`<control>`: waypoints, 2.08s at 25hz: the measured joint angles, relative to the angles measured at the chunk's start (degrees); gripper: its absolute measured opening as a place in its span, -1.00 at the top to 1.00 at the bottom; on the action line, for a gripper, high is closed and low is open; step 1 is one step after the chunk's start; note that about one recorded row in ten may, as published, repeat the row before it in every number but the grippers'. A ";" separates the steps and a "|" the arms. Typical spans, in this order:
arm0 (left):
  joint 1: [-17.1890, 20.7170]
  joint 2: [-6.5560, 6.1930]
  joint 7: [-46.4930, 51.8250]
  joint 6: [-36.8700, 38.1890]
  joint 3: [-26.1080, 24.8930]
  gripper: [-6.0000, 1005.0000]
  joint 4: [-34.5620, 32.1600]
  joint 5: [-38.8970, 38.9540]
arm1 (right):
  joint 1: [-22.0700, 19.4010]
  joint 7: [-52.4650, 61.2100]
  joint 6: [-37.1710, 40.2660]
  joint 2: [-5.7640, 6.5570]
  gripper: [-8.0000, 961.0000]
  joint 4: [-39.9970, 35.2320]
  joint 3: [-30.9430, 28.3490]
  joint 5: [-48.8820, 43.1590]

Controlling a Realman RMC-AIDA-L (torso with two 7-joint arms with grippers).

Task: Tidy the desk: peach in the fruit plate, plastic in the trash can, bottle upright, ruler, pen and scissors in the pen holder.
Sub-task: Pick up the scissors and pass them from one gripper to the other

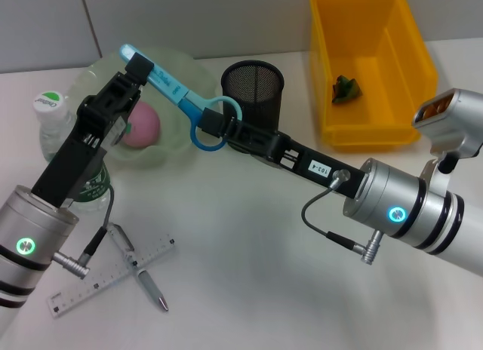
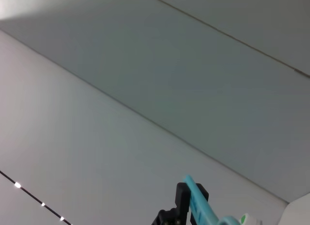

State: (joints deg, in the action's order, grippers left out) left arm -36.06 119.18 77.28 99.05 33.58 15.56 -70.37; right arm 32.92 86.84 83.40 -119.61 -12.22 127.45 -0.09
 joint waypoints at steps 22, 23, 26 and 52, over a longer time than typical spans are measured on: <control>0.31 0.00 0.41 -0.77 -1.77 0.80 0.00 -1.79 | 0.13 -0.31 0.11 -0.09 0.45 -0.52 -0.20 0.05; 0.33 0.00 0.44 -0.77 -1.79 0.80 0.00 -1.79 | 0.13 -0.31 0.08 -0.09 0.47 -0.52 -0.19 0.07; 0.37 0.00 0.49 -0.79 -1.84 0.80 0.00 -1.79 | 0.13 -0.31 -0.03 -0.09 0.52 -0.55 -0.19 0.08; 0.38 0.03 0.61 -0.32 -2.58 0.77 0.08 -3.37 | -0.12 -0.39 0.01 -0.09 0.80 -0.62 -0.63 0.08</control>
State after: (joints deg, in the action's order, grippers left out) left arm -35.67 119.21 77.89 98.72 31.00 15.64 -73.74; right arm 32.79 86.45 83.41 -119.71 -12.84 126.83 -0.01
